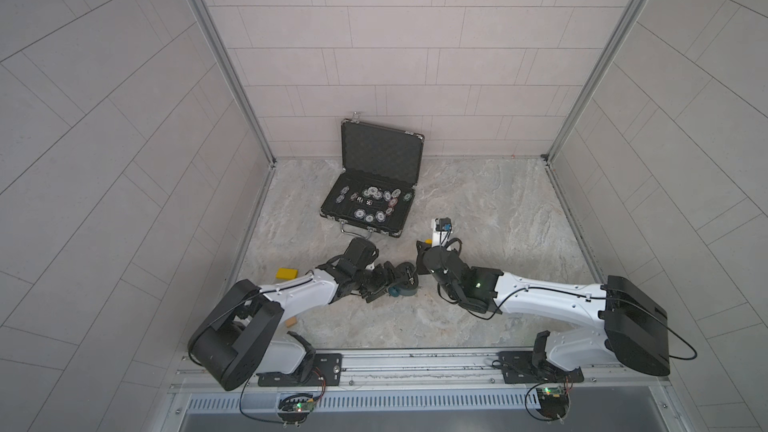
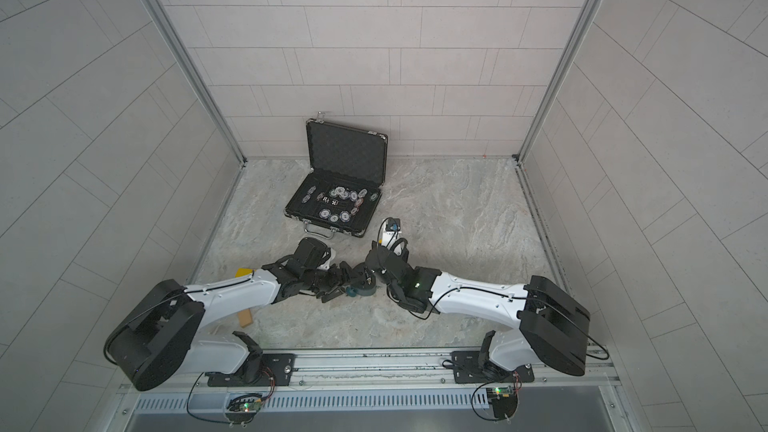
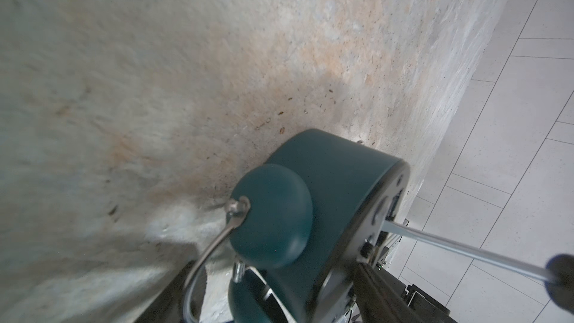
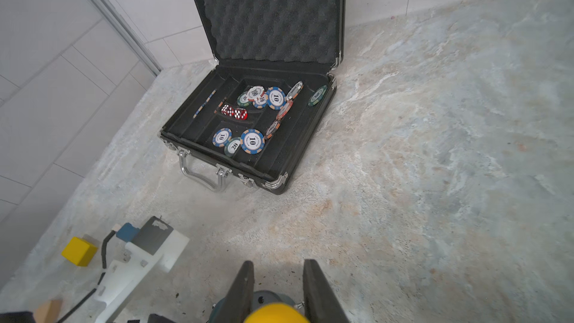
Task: Remove the battery from the alarm
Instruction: Release the battery from the alarm.
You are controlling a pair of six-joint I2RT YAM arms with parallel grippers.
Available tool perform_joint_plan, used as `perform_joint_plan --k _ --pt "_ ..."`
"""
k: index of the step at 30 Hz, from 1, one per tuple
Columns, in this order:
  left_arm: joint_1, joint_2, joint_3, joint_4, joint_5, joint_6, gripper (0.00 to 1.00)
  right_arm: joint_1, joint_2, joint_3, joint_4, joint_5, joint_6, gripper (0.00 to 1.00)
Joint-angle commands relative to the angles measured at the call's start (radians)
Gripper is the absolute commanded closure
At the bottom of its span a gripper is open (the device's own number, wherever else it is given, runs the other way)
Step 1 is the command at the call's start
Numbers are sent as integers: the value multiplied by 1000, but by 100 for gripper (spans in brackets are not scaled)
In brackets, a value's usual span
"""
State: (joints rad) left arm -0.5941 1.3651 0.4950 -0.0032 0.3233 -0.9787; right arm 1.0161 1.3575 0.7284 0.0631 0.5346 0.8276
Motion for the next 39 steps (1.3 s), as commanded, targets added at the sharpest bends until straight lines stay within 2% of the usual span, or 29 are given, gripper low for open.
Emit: perform_joint_plan --k 1,6,14,19,29,32,36,38,39 --pt "8 23 -35 -98 -22 12 25 -106 0 -171 -68 -246 129 100" --pt "33 22 -40 -100 -2 28 25 -212 -21 -281 54 -349 202 100" --pt "55 42 -32 -107 26 48 26 -221 -33 -263 97 -397 270 100" --pt "64 19 -21 -127 32 59 26 -210 -105 -239 24 -322 221 100" --pt "85 -118 66 -210 56 136 21 -242 -300 -228 9 -317 139 100" --pt "88 -176 94 -270 41 164 20 -256 -367 -221 -67 -280 107 100" --pt "87 -259 111 -315 27 208 19 -305 -467 -236 -252 -193 -34 100" --pt "86 -279 111 -322 14 225 19 -376 -485 -261 -310 -252 -64 100" --pt "86 -284 112 -332 3 232 19 -437 -486 -274 -320 -339 -75 100"
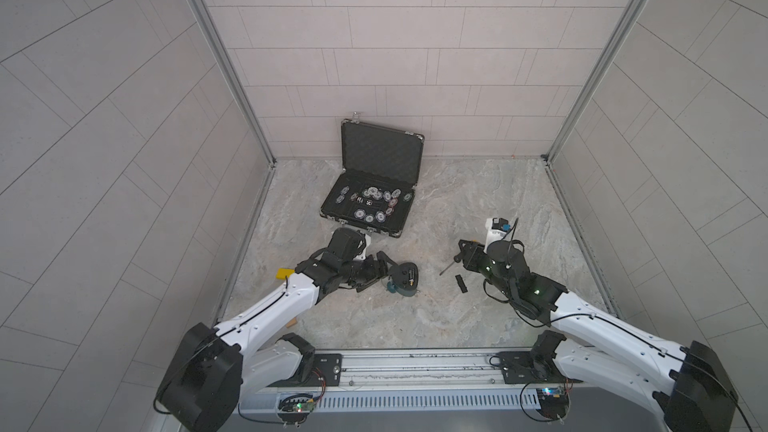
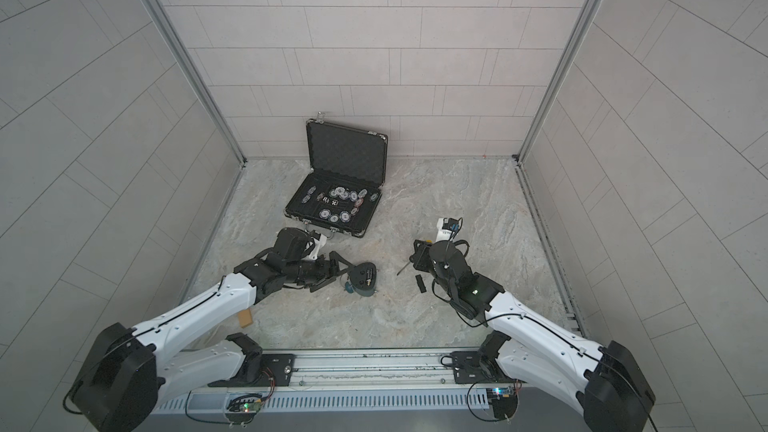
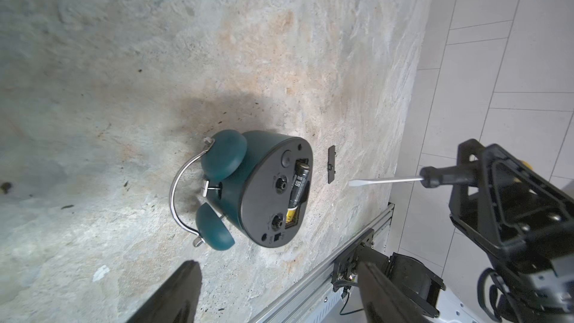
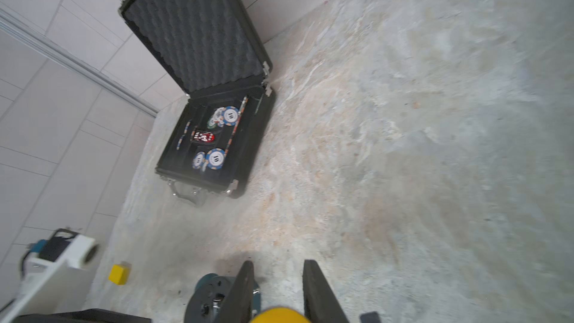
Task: Remove the battery from the alarm
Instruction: Release the battery from the alarm, then place the screwdriver at the center of the board.
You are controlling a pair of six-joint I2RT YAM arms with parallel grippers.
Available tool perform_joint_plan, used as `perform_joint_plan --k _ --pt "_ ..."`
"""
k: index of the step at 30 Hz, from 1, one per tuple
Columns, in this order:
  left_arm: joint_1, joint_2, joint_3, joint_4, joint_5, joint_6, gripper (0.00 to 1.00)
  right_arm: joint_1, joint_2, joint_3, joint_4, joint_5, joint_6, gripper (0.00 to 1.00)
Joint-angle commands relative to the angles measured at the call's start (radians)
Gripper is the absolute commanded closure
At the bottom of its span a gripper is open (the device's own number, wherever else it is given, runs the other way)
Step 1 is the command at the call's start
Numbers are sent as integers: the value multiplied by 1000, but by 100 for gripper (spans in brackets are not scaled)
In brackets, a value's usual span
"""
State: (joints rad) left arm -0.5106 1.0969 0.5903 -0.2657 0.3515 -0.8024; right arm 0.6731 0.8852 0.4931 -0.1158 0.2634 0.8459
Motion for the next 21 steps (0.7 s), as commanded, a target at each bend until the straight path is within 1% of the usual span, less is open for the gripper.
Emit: perform_joint_plan --k 1,3,4,6,9,11,14,17,21 --pt "3 -18 18 -78 -39 65 19 -158 -4 -47 -144 -175 -103 100" --pt "1 -20 22 -107 -66 72 19 -267 40 -32 -170 -343 -133 100" --pt "1 -21 24 -121 -77 93 19 -307 72 -6 -207 -398 -154 100" --pt "1 -28 25 -139 -94 108 19 -359 168 52 -269 -463 -193 99" --pt "1 -40 20 -136 -97 109 19 -426 329 160 -330 -602 -214 95" --pt "1 -41 22 -136 -91 112 19 -436 440 234 -373 -635 -224 89" --pt "1 -38 23 -140 -80 118 19 -460 583 314 -436 -643 -234 87" --pt "0 -43 18 -144 -70 120 19 -488 635 359 -436 -636 -238 87" --pt "1 -57 5 -144 -51 120 19 -503 680 443 -464 -669 -275 85"
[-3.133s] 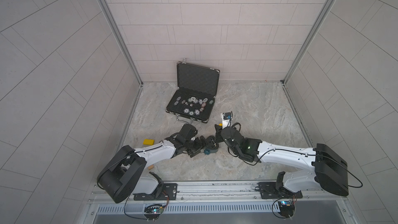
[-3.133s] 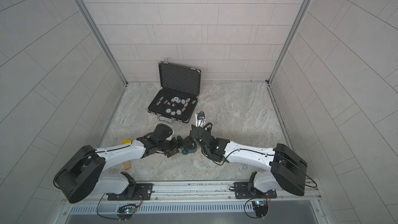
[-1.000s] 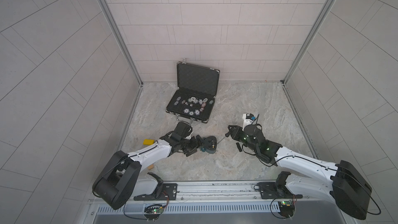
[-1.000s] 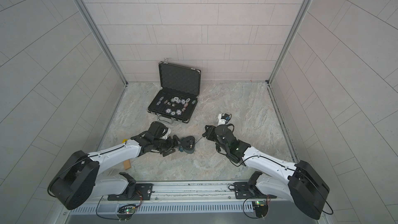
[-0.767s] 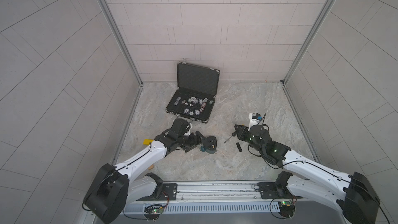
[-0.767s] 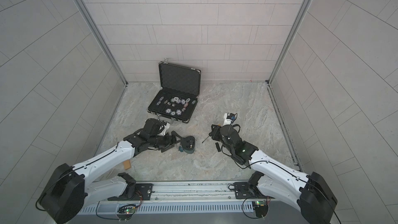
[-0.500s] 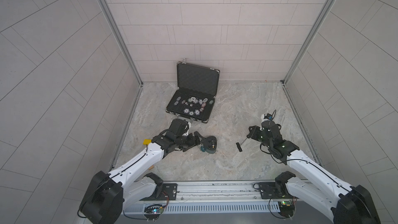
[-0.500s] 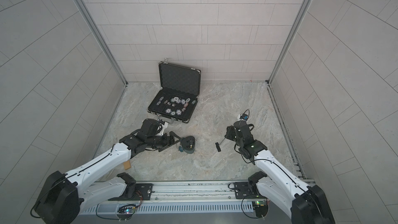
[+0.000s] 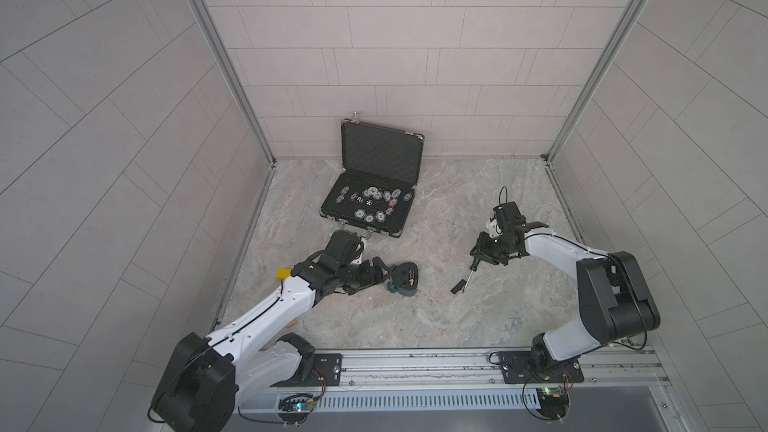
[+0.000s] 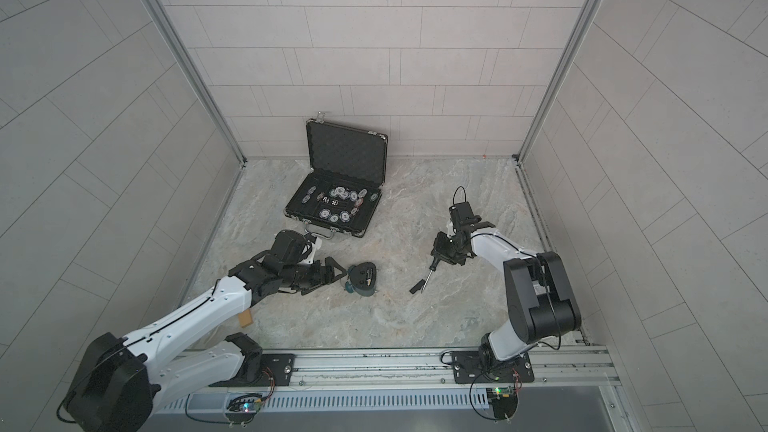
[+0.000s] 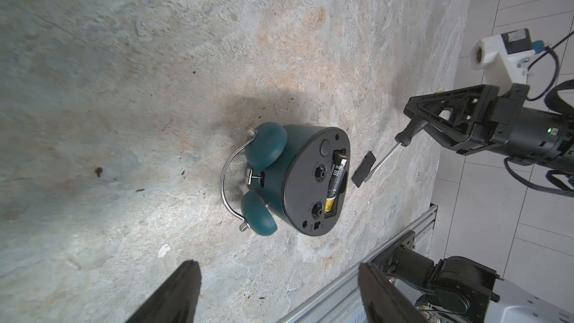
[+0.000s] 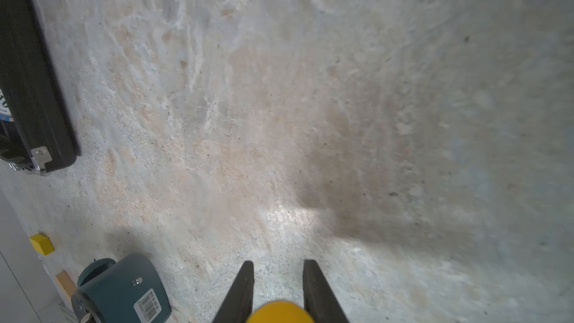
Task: Remove the battery from the alarm
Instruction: Place the screwdriver at the center of the board.
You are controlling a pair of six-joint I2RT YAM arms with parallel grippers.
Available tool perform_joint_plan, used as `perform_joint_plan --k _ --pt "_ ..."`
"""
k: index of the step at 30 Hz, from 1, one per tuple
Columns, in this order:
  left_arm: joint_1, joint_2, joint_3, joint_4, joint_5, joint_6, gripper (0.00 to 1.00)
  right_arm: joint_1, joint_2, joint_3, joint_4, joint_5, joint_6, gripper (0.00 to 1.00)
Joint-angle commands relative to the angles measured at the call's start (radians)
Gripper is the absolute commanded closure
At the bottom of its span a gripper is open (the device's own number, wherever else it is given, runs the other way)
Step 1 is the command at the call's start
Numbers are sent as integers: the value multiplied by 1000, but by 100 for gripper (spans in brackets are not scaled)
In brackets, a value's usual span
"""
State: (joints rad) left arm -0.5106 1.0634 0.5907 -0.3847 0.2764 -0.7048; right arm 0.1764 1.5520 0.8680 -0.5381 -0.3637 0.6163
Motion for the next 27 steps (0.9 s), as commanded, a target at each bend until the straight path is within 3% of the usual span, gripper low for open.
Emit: perform_joint_plan --k 1,4,15,19,22,24,27 --pt "1 -25 3 -24 27 22 19 -6 36 99 -65 -59 -69 83" --pt "1 -19 -1 -13 37 23 19 -1 102 158 -130 -79 -109 78" --pt "1 43 4 23 62 29 19 6 251 272 -218 76 -145 70" --pt "1 65 9 31 63 30 19 5 259 291 -226 78 -148 50" --pt "1 85 15 39 68 32 19 6 232 301 -241 97 -156 39" --pt "1 100 22 43 67 33 19 7 175 307 -264 133 -168 38" --pt "1 122 28 56 63 37 19 34 -38 268 -227 137 -171 42"
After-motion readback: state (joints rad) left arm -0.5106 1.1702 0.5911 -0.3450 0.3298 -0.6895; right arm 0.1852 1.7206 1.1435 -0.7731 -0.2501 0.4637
